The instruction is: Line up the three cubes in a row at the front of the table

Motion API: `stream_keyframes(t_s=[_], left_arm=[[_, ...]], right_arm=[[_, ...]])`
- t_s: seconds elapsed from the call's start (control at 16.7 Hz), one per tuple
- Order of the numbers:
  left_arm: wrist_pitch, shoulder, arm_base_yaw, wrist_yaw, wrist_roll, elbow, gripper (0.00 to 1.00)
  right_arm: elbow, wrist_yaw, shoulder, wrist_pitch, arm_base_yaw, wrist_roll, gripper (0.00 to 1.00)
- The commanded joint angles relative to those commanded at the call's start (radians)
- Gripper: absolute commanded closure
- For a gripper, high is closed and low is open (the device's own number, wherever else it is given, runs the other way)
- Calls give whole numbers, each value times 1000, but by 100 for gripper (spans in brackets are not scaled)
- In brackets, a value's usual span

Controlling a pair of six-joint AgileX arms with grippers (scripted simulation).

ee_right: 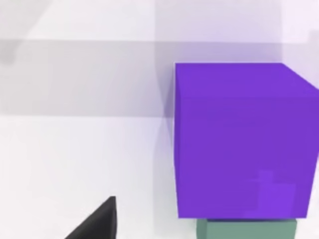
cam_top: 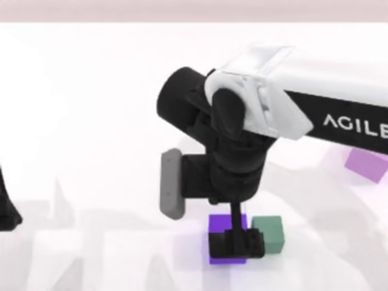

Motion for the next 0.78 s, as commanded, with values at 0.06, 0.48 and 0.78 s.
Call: stream_keyframes(t_s=[0.06,0.48,0.78], left_arm=[[0,0,0,0,0,0,0],[0,0,0,0,0,0,0],[0,0,0,0,0,0,0]], right_arm=[[0,0,0,0,0,0,0],[27,3,27,-6,-164,-35,0],[57,7,62,-21,-517,-93,0]])
